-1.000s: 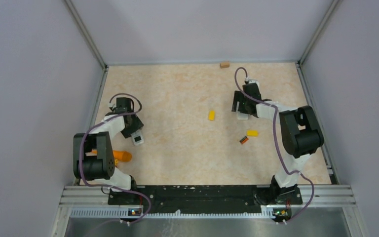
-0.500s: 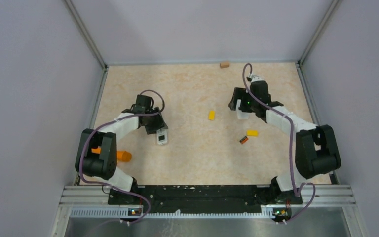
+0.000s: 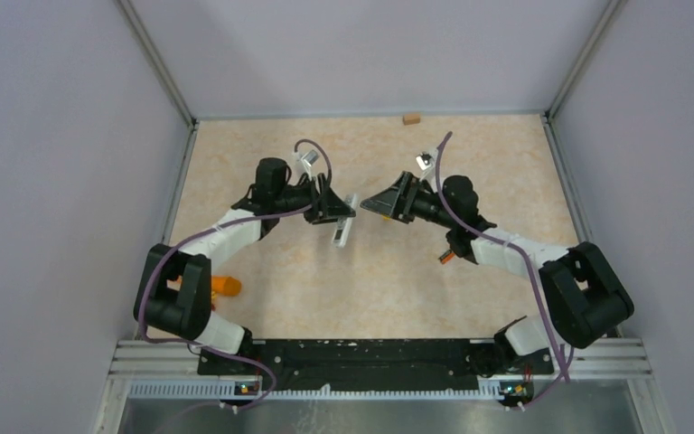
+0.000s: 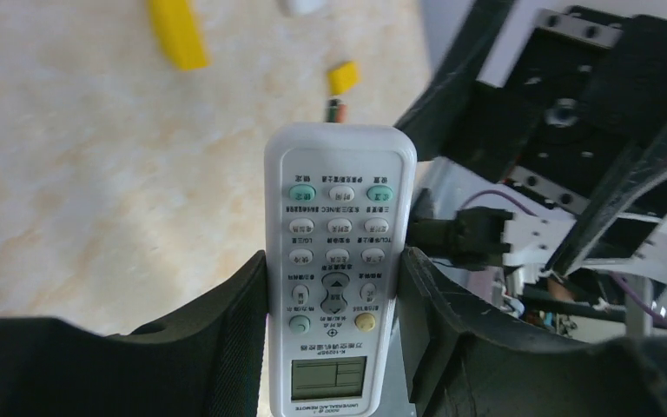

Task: Load the batteries into the remote control
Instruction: Adjust the remote control.

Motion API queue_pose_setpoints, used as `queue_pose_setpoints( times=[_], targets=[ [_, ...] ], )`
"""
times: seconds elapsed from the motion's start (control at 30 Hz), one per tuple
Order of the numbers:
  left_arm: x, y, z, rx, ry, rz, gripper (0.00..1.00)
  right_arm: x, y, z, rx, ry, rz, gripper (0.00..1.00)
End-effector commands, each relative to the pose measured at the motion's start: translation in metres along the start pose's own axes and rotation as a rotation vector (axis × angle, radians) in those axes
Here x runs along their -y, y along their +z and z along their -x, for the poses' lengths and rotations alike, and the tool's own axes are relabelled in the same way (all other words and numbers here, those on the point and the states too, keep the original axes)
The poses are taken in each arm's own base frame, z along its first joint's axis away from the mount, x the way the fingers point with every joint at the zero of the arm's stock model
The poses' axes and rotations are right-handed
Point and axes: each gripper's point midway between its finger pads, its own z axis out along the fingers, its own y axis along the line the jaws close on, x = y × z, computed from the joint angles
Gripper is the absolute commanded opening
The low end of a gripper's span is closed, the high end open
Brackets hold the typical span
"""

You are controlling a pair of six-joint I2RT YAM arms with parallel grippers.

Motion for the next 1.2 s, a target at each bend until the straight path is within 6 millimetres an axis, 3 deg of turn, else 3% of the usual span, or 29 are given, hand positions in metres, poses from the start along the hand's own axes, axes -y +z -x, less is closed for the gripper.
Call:
queue_pose_setpoints(
  times=[0.0,0.17,0.37,0.47,0.57,0.6,0.7,0.73,0.87,1.03,1.17],
  targets=[
    [0.089,-0.021,0.016,0.026,0.169,-0.322,0.00,-0.065,-0.005,0.032,0.143,0.041,0.269,0.86],
    [0.118,-0.026,0.013,0.001,0.173,-0.414,0.00,-0.071,-0.001,0.035,0.149,0.063,0.293,0.86],
    [0.134,-0.026,0.009,-0.030,0.182,-0.461,0.00,-0.080,0.002,0.040,0.144,0.081,0.341,0.79],
    [0.142,-0.027,0.008,-0.040,0.180,-0.496,0.00,-0.084,0.005,0.040,0.128,0.097,0.366,0.66],
    [0.144,-0.027,0.009,-0.042,0.162,-0.510,0.03,-0.090,0.002,0.041,0.133,0.130,0.418,0.46],
    [0.144,-0.027,0.009,-0.041,0.158,-0.509,0.07,-0.091,0.001,0.041,0.135,0.143,0.432,0.40],
    [0.142,-0.025,0.013,-0.014,0.147,-0.491,0.39,-0.097,-0.003,0.043,0.145,0.177,0.467,0.25],
    [0.142,-0.025,0.016,0.002,0.151,-0.485,0.53,-0.097,-0.004,0.044,0.152,0.189,0.466,0.23],
    [0.130,-0.019,0.027,0.074,0.185,-0.380,0.86,-0.085,-0.001,0.052,0.200,0.239,0.349,0.20],
    [0.092,-0.024,0.050,0.254,0.284,-0.085,0.99,-0.041,0.005,0.060,0.250,0.310,0.029,0.19],
    [0.101,-0.034,0.067,0.386,0.367,-0.054,0.99,-0.034,0.000,0.070,0.301,0.349,-0.058,0.19]
  ],
)
